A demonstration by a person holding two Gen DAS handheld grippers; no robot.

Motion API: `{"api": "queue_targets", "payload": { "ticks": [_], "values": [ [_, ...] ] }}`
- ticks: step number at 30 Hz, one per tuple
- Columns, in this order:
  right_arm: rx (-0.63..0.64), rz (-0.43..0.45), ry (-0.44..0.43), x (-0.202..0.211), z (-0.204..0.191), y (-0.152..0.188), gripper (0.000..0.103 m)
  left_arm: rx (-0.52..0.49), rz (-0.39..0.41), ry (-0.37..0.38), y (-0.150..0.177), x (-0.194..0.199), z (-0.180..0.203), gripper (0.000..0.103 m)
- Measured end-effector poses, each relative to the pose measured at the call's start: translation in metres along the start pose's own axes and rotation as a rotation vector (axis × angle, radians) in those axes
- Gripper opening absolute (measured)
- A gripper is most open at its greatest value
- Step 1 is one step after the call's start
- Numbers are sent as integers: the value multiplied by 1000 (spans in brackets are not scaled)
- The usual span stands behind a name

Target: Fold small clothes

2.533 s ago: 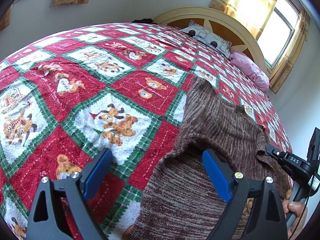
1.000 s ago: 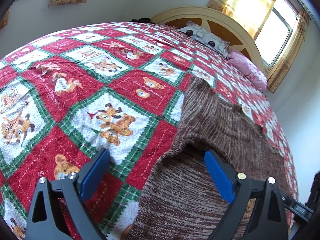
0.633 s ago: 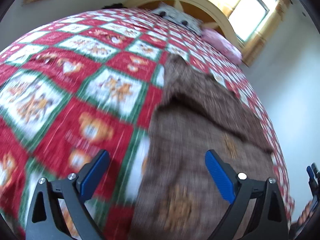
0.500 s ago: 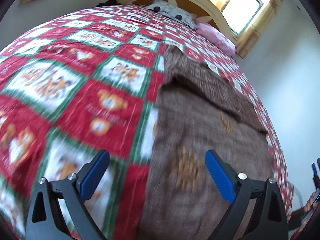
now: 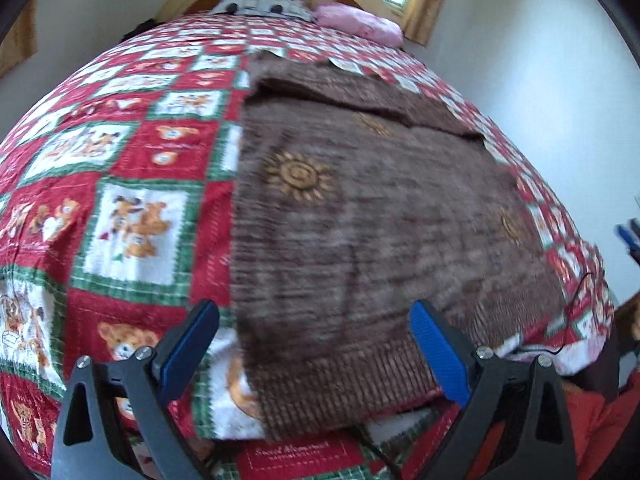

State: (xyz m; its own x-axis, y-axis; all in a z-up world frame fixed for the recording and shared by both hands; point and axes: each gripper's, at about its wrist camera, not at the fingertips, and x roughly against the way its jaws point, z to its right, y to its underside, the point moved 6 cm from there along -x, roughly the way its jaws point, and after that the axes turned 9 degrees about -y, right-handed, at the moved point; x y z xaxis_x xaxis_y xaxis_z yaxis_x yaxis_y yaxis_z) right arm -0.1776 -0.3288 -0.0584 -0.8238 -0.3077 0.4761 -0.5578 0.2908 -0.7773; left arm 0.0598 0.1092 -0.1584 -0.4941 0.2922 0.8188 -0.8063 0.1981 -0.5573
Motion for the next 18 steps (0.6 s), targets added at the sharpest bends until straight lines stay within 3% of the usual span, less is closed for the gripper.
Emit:
{"api": "queue_targets", "payload": {
  "ticks": [1,5,9,14,18],
  "values": [
    [11,-78,-6,-28,-4,15,64,1,-2,8,1,0,1,99],
    [-14,-249,23,-87,1,61,64,40,-36,16,9,-7,-7,99],
    [1,-314,68,-98,9,84,64,104,-74,63,23,-10,-16,99],
    [1,-368,65,-111,10,98,64,105,-49,88,35,1,-14,96],
    [57,-395,71,-117,-1,108,64,99,-38,106,37,2,-9,86]
  ]
}}
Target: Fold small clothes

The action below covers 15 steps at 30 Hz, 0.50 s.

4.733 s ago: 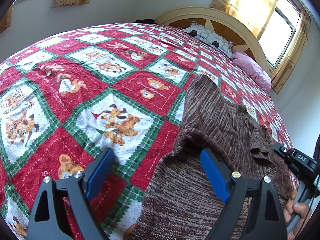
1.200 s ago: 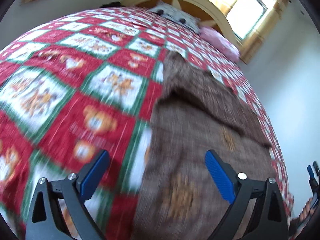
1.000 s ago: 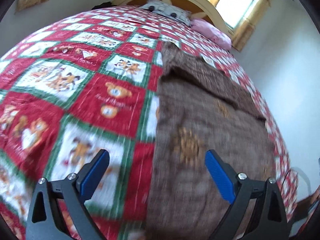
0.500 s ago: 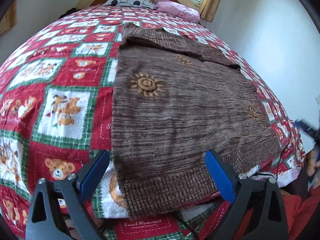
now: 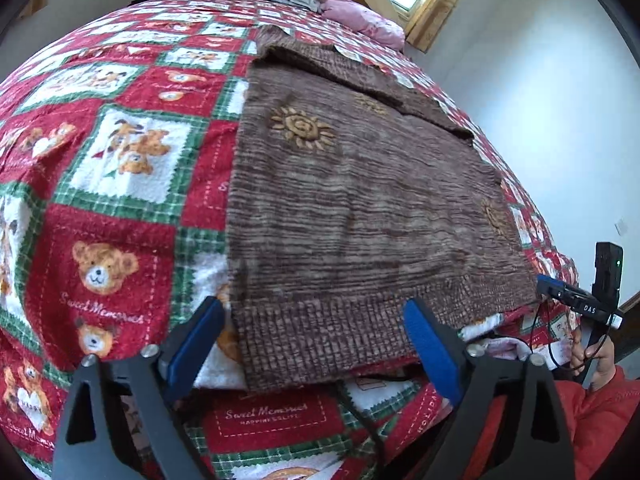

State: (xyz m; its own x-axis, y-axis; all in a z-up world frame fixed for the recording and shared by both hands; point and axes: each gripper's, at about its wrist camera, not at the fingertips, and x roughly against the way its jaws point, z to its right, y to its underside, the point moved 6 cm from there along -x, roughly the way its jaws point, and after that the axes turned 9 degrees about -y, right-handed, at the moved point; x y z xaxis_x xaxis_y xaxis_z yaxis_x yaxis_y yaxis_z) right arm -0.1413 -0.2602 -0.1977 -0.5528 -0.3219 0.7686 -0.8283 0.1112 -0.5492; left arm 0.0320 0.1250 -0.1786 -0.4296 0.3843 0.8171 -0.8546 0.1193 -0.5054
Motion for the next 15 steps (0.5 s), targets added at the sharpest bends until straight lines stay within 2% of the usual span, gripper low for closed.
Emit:
{"api": "queue_targets", "payload": {
  "ticks": [1,3,6,7,9,10,11,15],
  "values": [
    [10,-4,-6,0,-3,0,64,-9,-2,7,0,0,2,78],
    [6,-2,-37,-1,-7,1,61,-5,-3,10,1,0,3,70],
    [12,-1,-22,-1,-6,1,49,16,-4,11,-1,1,-1,60],
    [13,-2,-16,-1,-5,1,43,32,-4,13,-1,1,-4,54],
    [10,-1,-7,-1,-3,1,32,69,-5,20,-2,1,-10,38],
    [11,-1,-1,-1,-3,1,21,96,-7,17,-2,0,-15,25],
    [14,0,8,-3,-2,1,13,119,-10,8,-1,-2,-20,15],
    [8,3,-5,-3,-1,1,7,162,-18,28,-1,0,-23,13]
  ]
}}
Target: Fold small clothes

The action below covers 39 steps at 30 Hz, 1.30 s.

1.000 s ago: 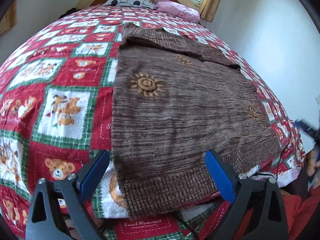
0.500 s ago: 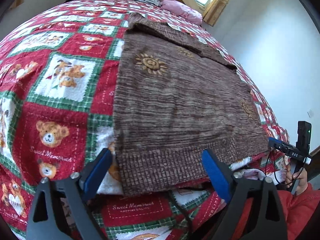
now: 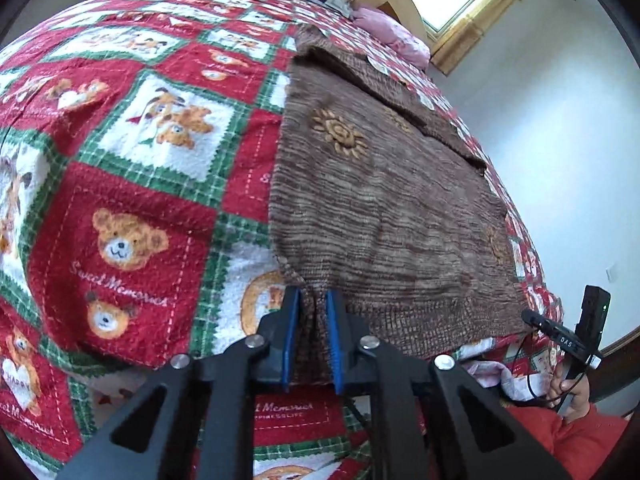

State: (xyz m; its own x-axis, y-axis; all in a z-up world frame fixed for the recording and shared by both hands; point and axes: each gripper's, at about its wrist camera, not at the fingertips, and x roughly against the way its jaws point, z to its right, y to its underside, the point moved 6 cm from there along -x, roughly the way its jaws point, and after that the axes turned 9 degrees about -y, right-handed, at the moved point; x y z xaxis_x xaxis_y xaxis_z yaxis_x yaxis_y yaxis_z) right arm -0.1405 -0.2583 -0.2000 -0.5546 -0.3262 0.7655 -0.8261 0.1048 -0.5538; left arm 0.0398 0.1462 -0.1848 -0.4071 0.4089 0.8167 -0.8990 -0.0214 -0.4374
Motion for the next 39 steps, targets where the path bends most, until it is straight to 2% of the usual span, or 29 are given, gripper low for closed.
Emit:
{"api": "queue_targets", "payload": {
  "ticks": [2,6,12,14,17,18,21,23,24,25,26,27,28,30,31,34,35,36,39],
  "values": [
    [-31,-1,-36,3,1,-1,5,-7,3,4,-2,5,5,10],
    [-99,59,-180,21,-6,-15,5,-28,52,48,-22,27,21,10],
    [-220,162,-361,40,-4,-75,5,-6,117,88,-93,36,41,7],
    [-266,197,-388,37,5,-103,5,-18,137,56,-115,27,47,7],
    [-364,236,-392,18,29,-139,4,-67,149,-81,-150,7,50,7],
    [-390,241,-375,7,38,-149,4,-83,150,-101,-154,4,50,7],
    [-422,227,-318,-20,56,-164,4,-228,182,-165,-158,6,59,7],
    [-437,205,-301,-37,61,-163,4,-444,202,-194,-143,14,73,11],
    [-440,194,-298,-44,63,-162,4,-511,201,-207,-138,15,78,24],
    [-437,181,-290,-50,63,-160,4,-628,195,-219,-122,17,83,49],
    [-430,166,-278,-57,62,-158,4,-690,188,-214,-113,17,87,76],
    [-423,155,-272,-62,61,-156,4,-748,181,-205,-103,17,91,83],
    [-418,150,-271,-64,61,-154,4,-841,167,-179,-85,16,98,86],
    [-406,153,-266,-66,63,-152,5,-949,142,-143,-69,14,110,86],
    [-403,157,-265,-66,62,-151,5,-1036,129,-134,-55,9,117,86],
    [-412,158,-269,-63,64,-147,5,-1224,134,-226,-36,-12,124,85],
    [-412,156,-270,-62,64,-145,5,-1284,112,-259,-29,-24,121,82],
    [-411,154,-267,-62,63,-145,5,-1315,85,-273,-23,-34,119,82],
    [-413,157,-260,-60,63,-139,5,-1308,88,-199,-24,-30,119,68]
  ]
}}
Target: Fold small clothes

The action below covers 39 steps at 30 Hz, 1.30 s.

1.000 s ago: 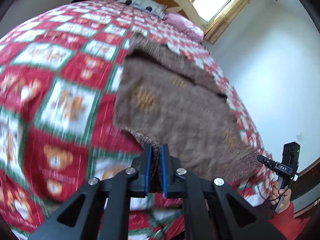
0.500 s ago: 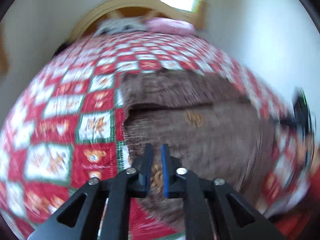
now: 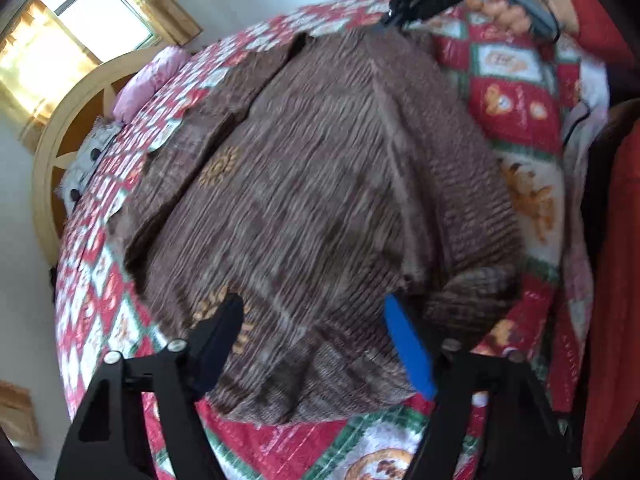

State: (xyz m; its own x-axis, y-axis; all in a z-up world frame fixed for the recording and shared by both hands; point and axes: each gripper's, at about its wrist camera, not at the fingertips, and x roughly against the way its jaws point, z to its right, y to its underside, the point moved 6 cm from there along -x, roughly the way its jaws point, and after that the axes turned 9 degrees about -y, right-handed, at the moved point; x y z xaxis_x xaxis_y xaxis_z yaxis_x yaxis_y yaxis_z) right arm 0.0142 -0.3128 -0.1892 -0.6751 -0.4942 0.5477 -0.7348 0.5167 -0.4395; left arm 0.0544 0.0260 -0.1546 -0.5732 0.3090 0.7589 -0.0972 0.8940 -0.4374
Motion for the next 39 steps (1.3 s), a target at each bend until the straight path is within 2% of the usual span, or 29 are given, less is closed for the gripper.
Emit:
{"api": "queue_targets", "payload": {
  "ticks": [2,3,4,5,9,12,14,16,18,19,21,22,23,25,29,30,31,32,33,34,37,39],
  "values": [
    [-4,5,-1,3,1,3,5,31,-3,52,2,3,1,45],
    [-5,6,-3,2,1,4,5,55,-2,85,5,4,3,38],
    [-6,8,-4,2,1,5,5,66,5,99,7,6,6,24],
    [-9,9,-4,2,2,5,5,73,16,99,7,9,13,15],
    [-19,13,-5,2,2,6,5,121,41,75,8,19,16,8],
    [-1,13,9,4,-1,7,5,260,88,72,9,30,-5,7],
    [10,24,11,8,-6,4,5,407,138,79,5,41,-35,7],
    [12,35,-8,13,-12,-1,5,505,171,68,0,44,-60,7],
    [21,44,-10,16,-16,-8,5,512,151,43,-3,40,-72,7],
    [28,49,-2,17,-17,-12,5,462,138,51,-5,39,-68,7],
    [33,46,3,16,-17,-14,5,338,115,69,-7,35,-50,12],
    [34,41,7,15,-15,-12,5,236,96,73,-6,33,-33,24],
    [35,37,12,14,-14,-10,5,190,87,76,-6,30,-26,57],
    [32,25,23,10,-10,-5,5,117,45,54,0,21,-14,96],
    [-14,18,15,8,0,4,5,36,-81,99,21,-3,1,92],
    [-19,21,12,9,1,5,5,43,-62,106,21,-1,1,89],
    [-19,26,9,12,2,5,5,62,-46,135,22,1,2,78],
    [-17,29,10,13,1,6,5,78,-48,170,23,2,3,59],
    [-14,32,10,14,1,6,5,110,-42,221,24,5,7,50],
    [-13,35,9,16,0,6,5,125,-35,228,25,9,9,44],
    [-10,46,1,22,-3,6,5,107,-4,189,30,22,21,22],
    [-3,50,4,23,-5,8,5,158,8,174,30,25,16,13]
  ]
}}
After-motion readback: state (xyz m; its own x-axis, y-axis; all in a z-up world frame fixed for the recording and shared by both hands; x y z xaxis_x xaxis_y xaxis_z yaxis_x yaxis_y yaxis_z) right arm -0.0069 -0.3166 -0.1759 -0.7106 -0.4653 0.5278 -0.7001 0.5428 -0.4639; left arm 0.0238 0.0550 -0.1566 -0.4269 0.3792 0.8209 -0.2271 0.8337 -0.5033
